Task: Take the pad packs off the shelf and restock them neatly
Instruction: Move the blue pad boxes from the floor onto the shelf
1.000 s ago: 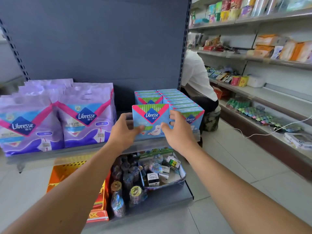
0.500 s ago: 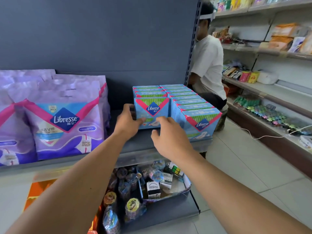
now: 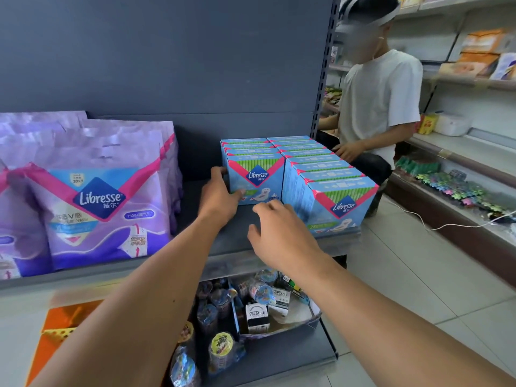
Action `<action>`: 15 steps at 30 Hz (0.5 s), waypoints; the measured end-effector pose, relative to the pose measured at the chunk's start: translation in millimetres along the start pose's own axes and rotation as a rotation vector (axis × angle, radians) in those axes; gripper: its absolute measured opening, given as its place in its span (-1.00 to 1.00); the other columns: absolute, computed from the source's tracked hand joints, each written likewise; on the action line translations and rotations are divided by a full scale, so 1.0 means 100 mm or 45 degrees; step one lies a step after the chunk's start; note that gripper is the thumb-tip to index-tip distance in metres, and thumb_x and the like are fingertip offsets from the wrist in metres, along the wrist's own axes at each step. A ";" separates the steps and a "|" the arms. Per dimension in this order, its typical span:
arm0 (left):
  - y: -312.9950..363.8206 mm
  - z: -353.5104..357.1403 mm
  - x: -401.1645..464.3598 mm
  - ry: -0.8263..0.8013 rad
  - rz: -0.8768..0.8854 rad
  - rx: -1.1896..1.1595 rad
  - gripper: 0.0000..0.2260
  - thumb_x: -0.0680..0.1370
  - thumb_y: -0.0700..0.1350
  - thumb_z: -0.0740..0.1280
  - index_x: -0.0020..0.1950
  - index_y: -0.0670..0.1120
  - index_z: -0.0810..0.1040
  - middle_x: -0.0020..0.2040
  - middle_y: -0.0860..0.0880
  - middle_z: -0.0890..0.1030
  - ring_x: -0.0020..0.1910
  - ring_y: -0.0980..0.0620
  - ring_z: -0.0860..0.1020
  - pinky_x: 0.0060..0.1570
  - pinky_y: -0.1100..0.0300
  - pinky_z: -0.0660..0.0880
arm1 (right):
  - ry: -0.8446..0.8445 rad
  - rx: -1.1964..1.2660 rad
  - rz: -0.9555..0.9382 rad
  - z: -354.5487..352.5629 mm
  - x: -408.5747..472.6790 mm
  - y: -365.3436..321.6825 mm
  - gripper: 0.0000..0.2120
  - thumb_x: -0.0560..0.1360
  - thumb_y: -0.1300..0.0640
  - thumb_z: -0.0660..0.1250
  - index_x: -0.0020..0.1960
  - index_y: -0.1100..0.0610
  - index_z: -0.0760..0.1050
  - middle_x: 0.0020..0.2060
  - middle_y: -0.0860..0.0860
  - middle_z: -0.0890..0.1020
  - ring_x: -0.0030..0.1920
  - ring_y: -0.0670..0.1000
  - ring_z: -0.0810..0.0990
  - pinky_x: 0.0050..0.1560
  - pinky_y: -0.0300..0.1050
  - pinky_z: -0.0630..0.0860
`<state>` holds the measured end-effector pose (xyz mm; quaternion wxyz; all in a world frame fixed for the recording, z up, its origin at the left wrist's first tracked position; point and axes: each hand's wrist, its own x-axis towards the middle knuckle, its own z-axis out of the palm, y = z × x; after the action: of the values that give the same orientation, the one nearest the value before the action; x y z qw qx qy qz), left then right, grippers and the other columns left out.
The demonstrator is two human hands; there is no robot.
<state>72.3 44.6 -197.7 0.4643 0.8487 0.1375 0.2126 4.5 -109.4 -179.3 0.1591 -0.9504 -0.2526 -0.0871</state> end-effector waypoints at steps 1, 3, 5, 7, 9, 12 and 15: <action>0.00 0.00 0.01 0.007 -0.001 0.018 -0.56 0.51 -0.15 0.43 0.30 -0.06 0.32 0.24 -0.03 0.56 0.11 0.03 0.55 -0.10 0.19 0.45 | 0.003 0.005 0.004 0.00 0.00 0.01 -0.63 0.61 0.02 0.17 0.35 0.17 0.37 0.26 0.11 0.44 0.27 0.16 0.37 0.18 0.03 0.41; 0.00 0.02 0.03 0.015 0.000 0.041 -0.58 0.52 -0.15 0.42 0.29 -0.07 0.32 0.24 -0.04 0.56 0.13 0.02 0.55 -0.10 0.18 0.44 | -0.004 0.017 0.017 0.00 0.01 0.02 -0.63 0.61 0.02 0.17 0.34 0.17 0.38 0.25 0.11 0.44 0.27 0.15 0.37 0.18 0.03 0.41; -0.02 0.03 0.05 0.020 0.000 0.065 -0.58 0.52 -0.15 0.42 0.29 -0.07 0.31 0.25 -0.05 0.55 0.14 0.00 0.55 -0.11 0.17 0.45 | -0.017 0.022 0.022 0.01 0.02 0.03 -0.64 0.61 0.01 0.17 0.33 0.17 0.38 0.25 0.11 0.44 0.27 0.15 0.37 0.18 0.04 0.42; -0.03 0.04 0.05 0.026 -0.004 0.083 -0.57 0.52 -0.14 0.42 0.30 -0.05 0.30 0.25 -0.05 0.54 0.16 0.00 0.55 -0.10 0.15 0.48 | -0.030 0.020 0.021 0.03 0.01 0.03 -0.64 0.61 0.02 0.18 0.33 0.17 0.38 0.25 0.11 0.44 0.27 0.16 0.37 0.18 0.05 0.42; -0.04 0.05 0.05 0.017 -0.007 0.082 -0.55 0.52 -0.13 0.43 0.31 -0.05 0.29 0.25 -0.06 0.53 0.17 -0.01 0.54 -0.09 0.15 0.48 | -0.036 0.021 0.021 0.05 0.00 0.04 -0.64 0.61 0.02 0.18 0.33 0.17 0.38 0.25 0.11 0.44 0.27 0.15 0.37 0.17 0.04 0.43; -0.03 0.03 0.02 -0.005 -0.020 0.070 -0.47 0.47 -0.12 0.47 0.33 -0.07 0.26 0.26 -0.07 0.51 0.18 -0.02 0.54 -0.08 0.14 0.48 | -0.036 0.019 0.011 0.05 -0.03 0.05 -0.65 0.61 0.03 0.18 0.33 0.17 0.38 0.25 0.11 0.44 0.26 0.15 0.38 0.17 0.04 0.43; 0.03 -0.03 -0.13 0.024 -0.005 0.088 -0.47 0.45 -0.12 0.47 0.30 -0.11 0.27 0.24 -0.10 0.50 0.16 -0.07 0.53 -0.01 0.08 0.51 | -0.039 0.031 -0.002 0.01 -0.10 0.04 -0.65 0.61 0.04 0.17 0.33 0.17 0.38 0.24 0.11 0.45 0.25 0.15 0.39 0.15 0.04 0.44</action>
<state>59.9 39.9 -197.0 0.4337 0.8620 0.1508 0.2149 -1.9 -117.3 -183.8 0.1668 -0.9494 -0.2567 -0.0697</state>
